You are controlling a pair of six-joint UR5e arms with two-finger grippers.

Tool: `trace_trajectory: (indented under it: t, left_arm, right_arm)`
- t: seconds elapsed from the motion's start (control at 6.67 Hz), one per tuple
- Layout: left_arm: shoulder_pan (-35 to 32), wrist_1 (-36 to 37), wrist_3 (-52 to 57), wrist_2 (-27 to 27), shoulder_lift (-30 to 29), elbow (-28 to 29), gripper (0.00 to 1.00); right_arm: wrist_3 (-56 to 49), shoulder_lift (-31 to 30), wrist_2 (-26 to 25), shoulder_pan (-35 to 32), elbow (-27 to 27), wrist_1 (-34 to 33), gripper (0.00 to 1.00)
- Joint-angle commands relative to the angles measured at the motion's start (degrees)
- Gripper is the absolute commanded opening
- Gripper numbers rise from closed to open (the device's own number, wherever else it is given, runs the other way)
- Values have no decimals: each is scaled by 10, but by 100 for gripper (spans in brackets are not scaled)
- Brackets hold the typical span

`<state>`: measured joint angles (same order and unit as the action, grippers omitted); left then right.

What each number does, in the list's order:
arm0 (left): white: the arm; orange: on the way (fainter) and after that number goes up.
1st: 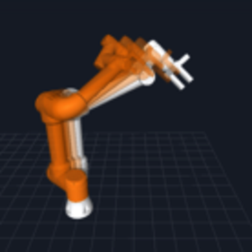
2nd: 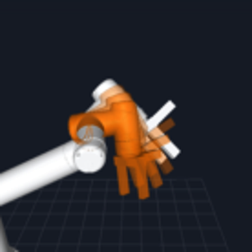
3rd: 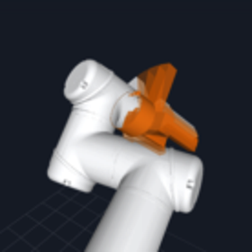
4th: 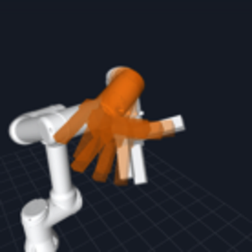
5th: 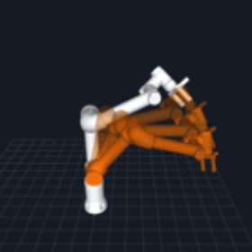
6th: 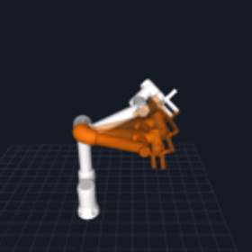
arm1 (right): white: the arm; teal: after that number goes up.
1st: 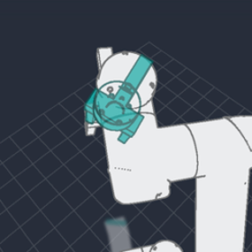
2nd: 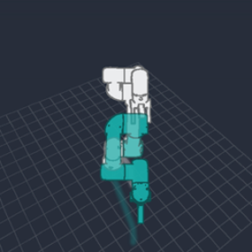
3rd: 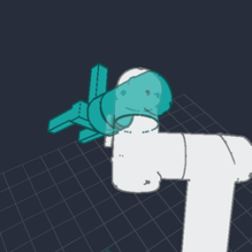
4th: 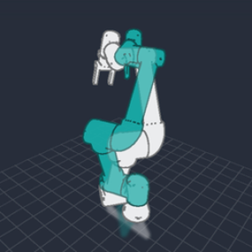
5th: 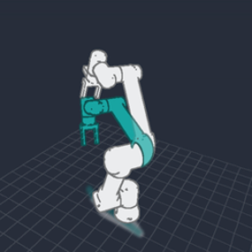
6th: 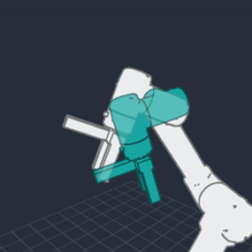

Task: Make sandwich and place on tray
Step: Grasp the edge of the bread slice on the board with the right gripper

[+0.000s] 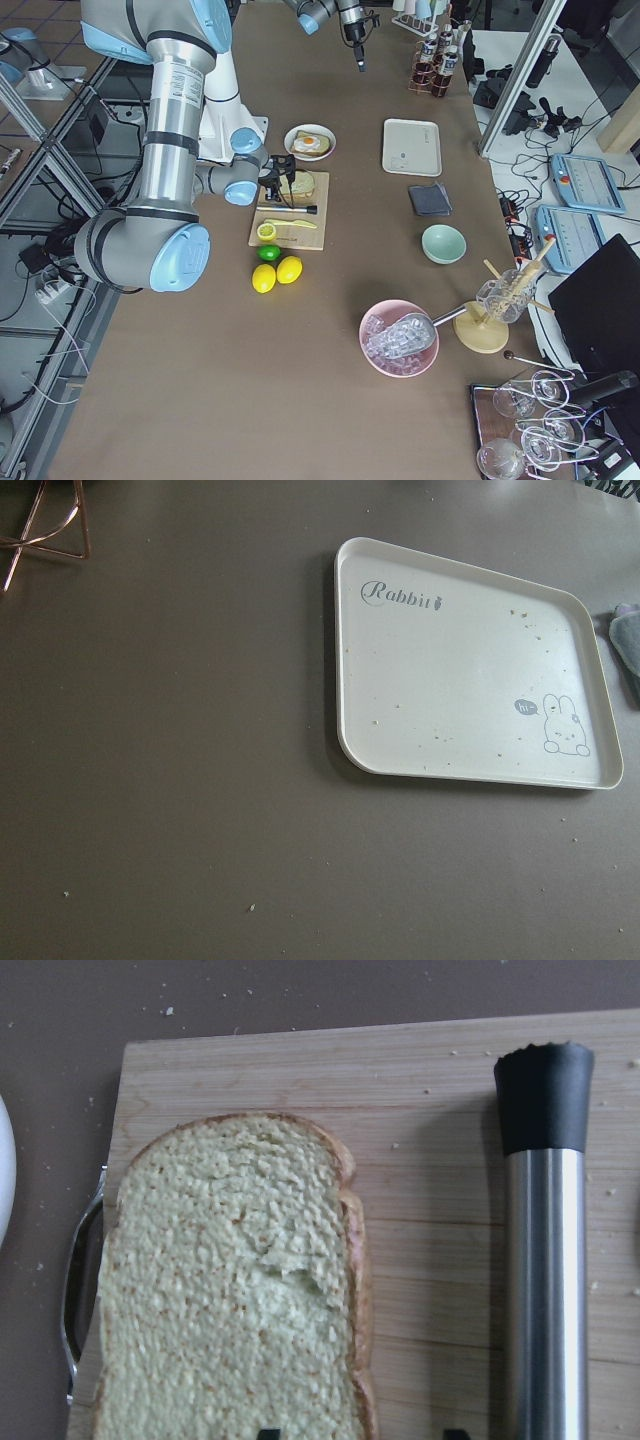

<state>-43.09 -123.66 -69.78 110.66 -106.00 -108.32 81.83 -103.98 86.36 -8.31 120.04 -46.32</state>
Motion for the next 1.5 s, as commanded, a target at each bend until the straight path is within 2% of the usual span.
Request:
trace_trajectory:
  t: [0.0, 0.45, 0.6, 0.75, 0.9, 1.05, 1.35]
  left_arm:
    - [0, 0, 0, 0, 1, -2, 98]
    - [0, -2, 0, -1, 1, -3, 98]
    - [0, 0, 0, -1, 1, -2, 98]
    - [0, 0, 0, 0, 1, -3, 98]
    - [0, -2, 0, 0, 1, -4, 98]
    - [0, 0, 0, -1, 0, -3, 98]
    - [0, -2, 0, 0, 0, -2, 98]
  right_arm:
    - [0, 4, -15, 11, -7, 0, 62]
    - [43, 9, -24, 12, -17, 0, 61]
    - [51, 12, -26, 12, -16, 0, 43]
    - [81, 14, -29, 15, -17, -1, 18]
    - [87, 14, -37, 22, -17, -1, 6]
    - [87, 13, -46, 29, -17, -2, 0]
    - [85, 13, -53, 19, 10, -2, 0]
